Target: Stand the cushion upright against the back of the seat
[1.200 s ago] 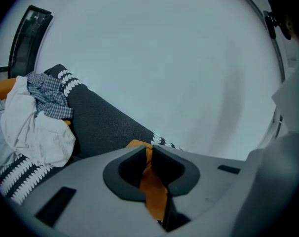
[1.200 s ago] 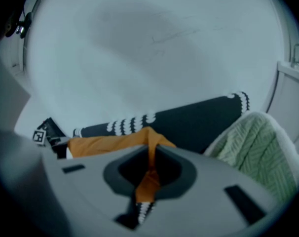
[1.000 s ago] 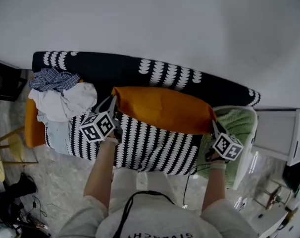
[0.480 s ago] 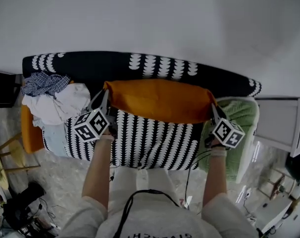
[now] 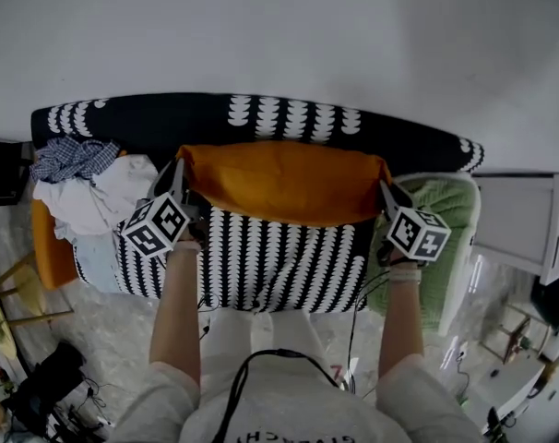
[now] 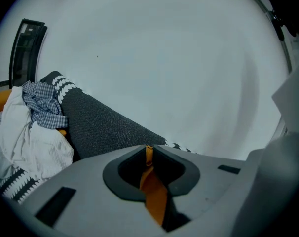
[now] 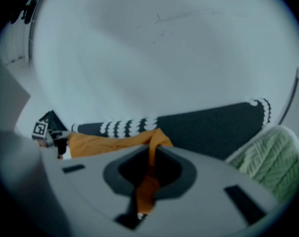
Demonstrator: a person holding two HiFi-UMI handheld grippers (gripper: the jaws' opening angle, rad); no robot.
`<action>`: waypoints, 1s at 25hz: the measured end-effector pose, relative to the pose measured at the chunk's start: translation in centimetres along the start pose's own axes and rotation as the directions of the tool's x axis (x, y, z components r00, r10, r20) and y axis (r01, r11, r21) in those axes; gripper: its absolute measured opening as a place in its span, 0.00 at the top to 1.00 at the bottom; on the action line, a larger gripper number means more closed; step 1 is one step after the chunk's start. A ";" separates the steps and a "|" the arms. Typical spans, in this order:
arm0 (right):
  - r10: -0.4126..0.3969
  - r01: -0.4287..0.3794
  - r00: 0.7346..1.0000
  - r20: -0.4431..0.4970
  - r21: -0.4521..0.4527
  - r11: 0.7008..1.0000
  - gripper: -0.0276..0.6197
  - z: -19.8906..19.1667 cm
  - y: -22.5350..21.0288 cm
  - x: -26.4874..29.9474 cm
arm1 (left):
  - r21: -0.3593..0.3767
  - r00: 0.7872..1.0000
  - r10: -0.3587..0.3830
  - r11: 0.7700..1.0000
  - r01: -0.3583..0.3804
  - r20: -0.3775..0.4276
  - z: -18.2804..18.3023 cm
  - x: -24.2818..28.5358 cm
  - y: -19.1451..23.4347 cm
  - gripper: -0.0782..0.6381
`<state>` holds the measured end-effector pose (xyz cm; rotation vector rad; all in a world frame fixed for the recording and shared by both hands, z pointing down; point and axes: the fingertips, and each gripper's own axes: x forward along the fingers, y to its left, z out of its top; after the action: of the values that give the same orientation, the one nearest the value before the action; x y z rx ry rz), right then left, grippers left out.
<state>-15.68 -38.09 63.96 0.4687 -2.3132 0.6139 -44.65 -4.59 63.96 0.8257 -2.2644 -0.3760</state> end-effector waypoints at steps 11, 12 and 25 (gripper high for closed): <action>-0.052 0.052 0.998 -0.024 -0.035 0.998 0.90 -1.4 -1.2 0.4 | 0.136 1.000 -0.015 0.991 0.017 -0.016 -1.0 0.5 -0.5 0.80; -0.060 0.059 0.998 -0.021 -0.042 0.997 0.90 -1.4 -1.3 0.4 | 0.170 1.000 -0.012 0.985 0.014 -0.016 -1.0 0.5 -0.6 0.80; -0.214 0.220 0.963 0.164 -0.014 0.975 0.72 -0.3 -2.9 -2.1 | 0.501 0.998 -0.020 0.865 -0.015 0.066 0.8 -1.6 -2.4 0.66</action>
<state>-12.60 -40.01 63.54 0.7703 -2.3756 0.4451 -43.21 -5.32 61.46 1.0849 -2.4633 0.2077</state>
